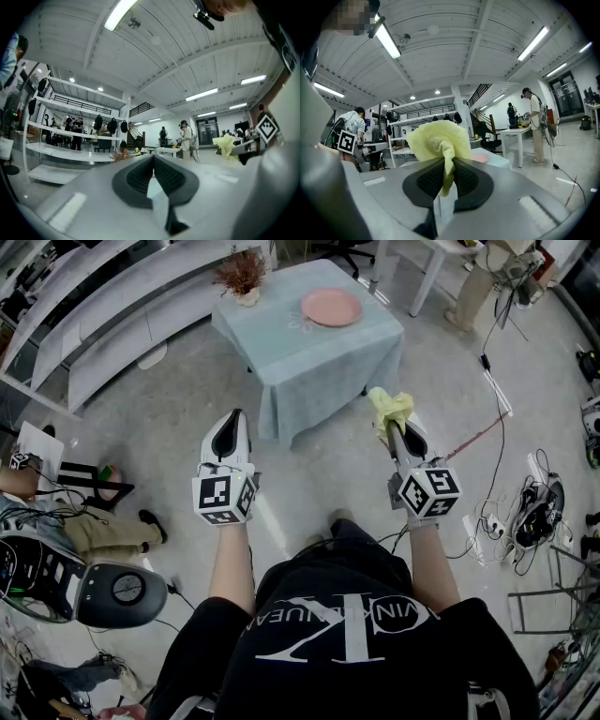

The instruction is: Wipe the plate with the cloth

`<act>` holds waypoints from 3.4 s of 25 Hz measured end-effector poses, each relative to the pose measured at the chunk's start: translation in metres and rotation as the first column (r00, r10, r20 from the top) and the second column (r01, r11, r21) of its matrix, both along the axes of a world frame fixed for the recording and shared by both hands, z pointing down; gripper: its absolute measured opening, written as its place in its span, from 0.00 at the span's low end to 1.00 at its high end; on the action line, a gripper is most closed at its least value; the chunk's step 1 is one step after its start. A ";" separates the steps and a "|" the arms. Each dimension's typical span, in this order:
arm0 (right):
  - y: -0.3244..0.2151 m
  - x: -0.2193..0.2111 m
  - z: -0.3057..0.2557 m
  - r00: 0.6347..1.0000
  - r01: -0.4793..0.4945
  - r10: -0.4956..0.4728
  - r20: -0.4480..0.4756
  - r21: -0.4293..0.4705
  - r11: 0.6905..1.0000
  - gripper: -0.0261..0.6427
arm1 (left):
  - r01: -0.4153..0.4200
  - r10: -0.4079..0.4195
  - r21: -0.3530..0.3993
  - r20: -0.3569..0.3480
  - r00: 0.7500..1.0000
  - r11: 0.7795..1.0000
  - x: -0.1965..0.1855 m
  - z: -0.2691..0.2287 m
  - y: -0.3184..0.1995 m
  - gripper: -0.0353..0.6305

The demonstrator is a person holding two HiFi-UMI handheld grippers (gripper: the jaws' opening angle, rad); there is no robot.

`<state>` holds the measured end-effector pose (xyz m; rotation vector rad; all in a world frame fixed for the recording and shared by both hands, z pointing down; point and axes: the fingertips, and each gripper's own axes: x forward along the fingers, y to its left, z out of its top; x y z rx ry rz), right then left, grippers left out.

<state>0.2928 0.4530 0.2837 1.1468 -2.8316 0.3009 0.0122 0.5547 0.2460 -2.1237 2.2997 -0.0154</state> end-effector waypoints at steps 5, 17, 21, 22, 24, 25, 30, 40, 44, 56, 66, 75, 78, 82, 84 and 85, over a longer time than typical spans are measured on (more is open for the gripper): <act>0.003 0.001 0.004 1.000 -0.004 0.004 0.003 -0.006 1.000 0.10 | -0.002 0.002 -0.003 -0.008 1.000 1.000 0.000 0.002 0.003 0.05; -0.015 0.008 0.023 0.999 -0.049 0.049 0.013 -0.039 0.998 0.10 | -0.007 0.005 -0.033 -0.070 0.998 0.999 -0.013 0.029 -0.016 0.05; -0.036 0.002 0.025 0.998 -0.054 0.055 0.023 -0.034 0.998 0.10 | -0.009 0.006 -0.034 -0.076 0.997 0.999 -0.020 0.035 -0.036 0.05; -0.043 0.001 0.027 0.998 -0.054 0.055 0.026 -0.035 0.998 0.10 | -0.009 0.006 -0.036 -0.076 0.997 0.999 -0.020 0.036 -0.043 0.05; -0.062 0.001 0.032 0.998 -0.057 0.058 0.032 -0.041 0.998 0.10 | -0.015 0.012 -0.041 -0.076 0.997 0.999 -0.019 0.040 -0.063 0.05; -0.073 0.001 0.035 0.998 -0.059 0.061 0.035 -0.045 0.997 0.10 | -0.020 0.017 -0.045 -0.075 0.997 0.999 -0.018 0.042 -0.075 0.05; -0.126 -0.012 0.046 0.998 -0.055 0.058 0.035 -0.065 0.996 0.10 | -0.040 0.035 -0.063 -0.075 0.997 0.997 -0.024 0.052 -0.134 0.05; -0.229 -0.054 0.050 0.998 -0.055 0.057 0.025 -0.093 0.994 0.10 | -0.074 0.066 -0.100 -0.080 0.995 0.992 -0.056 0.058 -0.247 0.05; -0.261 -0.067 0.054 0.999 -0.048 0.050 0.018 -0.100 0.994 0.10 | -0.085 0.077 -0.101 -0.082 0.994 0.991 -0.065 0.058 -0.283 0.05; -0.318 -0.121 0.078 1.000 -0.028 0.028 -0.002 -0.160 0.987 0.10 | -0.109 0.090 -0.201 -0.100 0.991 0.974 -0.105 0.095 -0.332 0.05; -0.378 -0.188 0.103 0.994 -0.104 0.095 -0.053 -0.219 0.970 0.10 | -0.252 0.225 -0.253 -0.131 0.966 0.934 -0.161 0.119 -0.439 0.05; -0.438 -0.239 0.132 0.983 -0.157 0.124 -0.139 -0.260 0.953 0.10 | -0.403 0.371 -0.334 -0.160 0.915 0.852 -0.177 0.158 -0.530 0.05; -0.459 -0.248 0.135 0.975 -0.174 0.127 -0.181 -0.275 0.946 0.10 | -0.431 0.395 -0.357 -0.172 0.902 0.829 -0.179 0.161 -0.557 0.05; -0.475 -0.254 0.145 0.960 -0.198 0.128 -0.248 -0.280 0.939 0.10 | -0.478 0.436 -0.389 -0.196 0.878 0.788 -0.178 0.176 -0.578 0.05; -0.481 -0.255 0.152 0.949 -0.213 0.130 -0.288 -0.281 0.936 0.10 | -0.504 0.460 -0.406 -0.208 0.863 0.763 -0.174 0.186 -0.584 0.05; -0.485 -0.256 0.156 0.943 -0.218 0.126 -0.309 -0.282 0.934 0.10 | -0.512 0.468 -0.414 -0.211 0.858 0.753 -0.173 0.192 -0.588 0.05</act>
